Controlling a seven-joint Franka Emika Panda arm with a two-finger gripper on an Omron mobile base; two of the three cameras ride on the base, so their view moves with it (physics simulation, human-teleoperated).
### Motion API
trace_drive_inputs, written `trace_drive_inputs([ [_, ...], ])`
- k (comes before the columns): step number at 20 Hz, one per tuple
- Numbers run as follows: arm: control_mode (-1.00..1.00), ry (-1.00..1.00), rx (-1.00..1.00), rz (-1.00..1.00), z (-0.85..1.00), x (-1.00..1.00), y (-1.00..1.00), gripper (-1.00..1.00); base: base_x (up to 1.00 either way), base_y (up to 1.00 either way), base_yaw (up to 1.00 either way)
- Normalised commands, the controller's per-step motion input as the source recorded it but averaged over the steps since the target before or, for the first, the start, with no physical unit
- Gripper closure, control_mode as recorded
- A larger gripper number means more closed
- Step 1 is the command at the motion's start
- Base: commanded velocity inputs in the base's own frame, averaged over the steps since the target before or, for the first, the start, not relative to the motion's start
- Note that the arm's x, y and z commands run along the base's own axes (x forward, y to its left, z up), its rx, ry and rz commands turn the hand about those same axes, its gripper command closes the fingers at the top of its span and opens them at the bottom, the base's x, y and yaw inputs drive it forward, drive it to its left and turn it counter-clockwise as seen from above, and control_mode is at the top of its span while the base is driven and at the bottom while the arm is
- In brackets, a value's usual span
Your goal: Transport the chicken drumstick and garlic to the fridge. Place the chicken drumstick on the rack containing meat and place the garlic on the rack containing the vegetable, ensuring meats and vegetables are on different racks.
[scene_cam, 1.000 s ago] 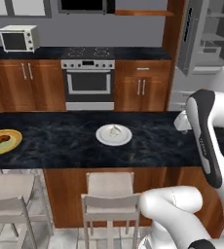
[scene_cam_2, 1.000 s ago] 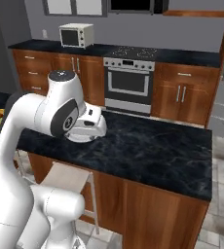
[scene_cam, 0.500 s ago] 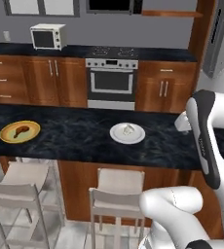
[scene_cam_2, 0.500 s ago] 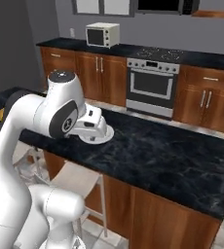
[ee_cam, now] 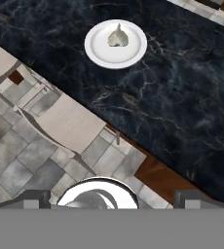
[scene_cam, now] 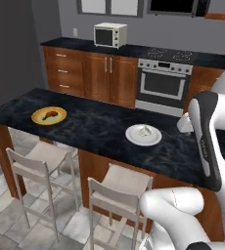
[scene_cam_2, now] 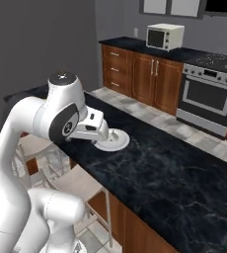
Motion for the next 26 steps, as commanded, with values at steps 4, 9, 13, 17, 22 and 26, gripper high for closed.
trace_drive_inputs([
  [4, 1.0, 0.0, 0.0, 0.0, 0.0, 0.0, 0.0, -1.0, 0.39, -0.78, 0.3],
  [9, 1.0, 0.0, 0.0, 0.0, 0.0, 0.0, 0.0, -1.0, 0.94, -0.26, 0.13],
  [13, 1.0, 0.0, 0.0, 0.0, 0.0, 0.0, 0.0, -1.0, 0.82, -0.37, 0.13],
  [17, 1.0, 0.0, 0.0, 0.0, 0.0, 0.0, 0.0, -1.0, 0.77, -0.15, 0.01],
  [22, -1.0, 0.0, 0.0, 0.0, -0.14, 0.38, -0.07, -1.0, 0.49, -0.11, 0.02],
  [26, -1.0, 0.02, -0.02, -0.01, -0.47, 0.99, 0.0, -1.0, 0.0, 0.0, 0.0],
])
